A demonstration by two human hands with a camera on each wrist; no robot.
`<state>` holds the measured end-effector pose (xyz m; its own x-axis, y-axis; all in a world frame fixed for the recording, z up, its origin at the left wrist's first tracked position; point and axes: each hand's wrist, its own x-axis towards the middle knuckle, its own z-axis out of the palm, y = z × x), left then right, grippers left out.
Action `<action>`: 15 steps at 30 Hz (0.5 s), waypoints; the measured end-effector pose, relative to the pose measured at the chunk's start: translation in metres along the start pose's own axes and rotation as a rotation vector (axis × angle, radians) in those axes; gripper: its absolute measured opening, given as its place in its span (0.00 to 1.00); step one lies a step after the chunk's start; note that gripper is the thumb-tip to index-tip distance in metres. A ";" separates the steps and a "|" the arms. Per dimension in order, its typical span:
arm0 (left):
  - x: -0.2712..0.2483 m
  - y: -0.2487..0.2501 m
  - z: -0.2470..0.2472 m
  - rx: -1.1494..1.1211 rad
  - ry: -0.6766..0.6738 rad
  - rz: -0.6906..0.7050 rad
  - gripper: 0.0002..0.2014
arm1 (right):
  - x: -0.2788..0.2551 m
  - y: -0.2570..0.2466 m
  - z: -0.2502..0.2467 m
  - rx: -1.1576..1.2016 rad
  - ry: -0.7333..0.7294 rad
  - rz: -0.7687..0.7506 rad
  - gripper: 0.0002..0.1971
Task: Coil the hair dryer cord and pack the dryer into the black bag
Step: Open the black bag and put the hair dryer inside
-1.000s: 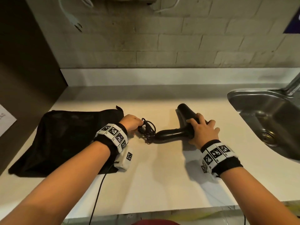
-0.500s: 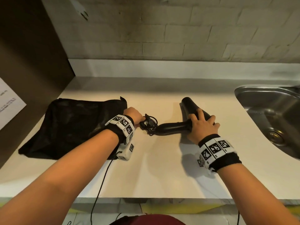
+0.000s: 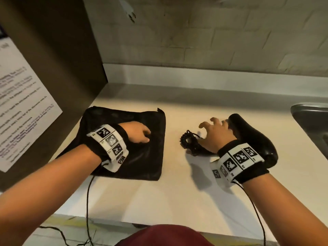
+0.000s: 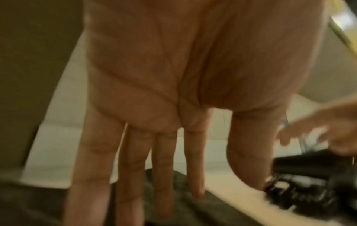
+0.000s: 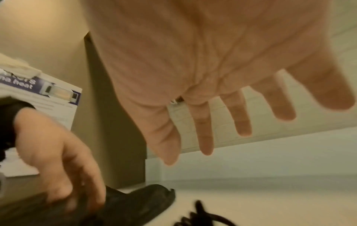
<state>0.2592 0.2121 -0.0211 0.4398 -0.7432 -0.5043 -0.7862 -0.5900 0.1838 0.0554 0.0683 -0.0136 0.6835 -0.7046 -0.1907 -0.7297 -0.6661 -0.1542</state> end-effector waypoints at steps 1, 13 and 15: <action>0.002 -0.014 -0.003 0.106 0.009 -0.029 0.24 | 0.005 -0.013 -0.003 0.063 -0.033 -0.064 0.24; 0.058 -0.143 -0.049 0.068 0.258 -0.058 0.36 | 0.125 -0.157 0.000 0.001 -0.199 -0.335 0.28; 0.063 -0.141 -0.049 0.011 0.259 0.030 0.37 | 0.136 -0.162 0.009 -0.055 -0.248 -0.320 0.31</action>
<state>0.4196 0.2329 -0.0373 0.5116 -0.8171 -0.2656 -0.8046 -0.5641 0.1854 0.2667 0.0824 -0.0236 0.8459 -0.3837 -0.3706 -0.4742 -0.8590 -0.1932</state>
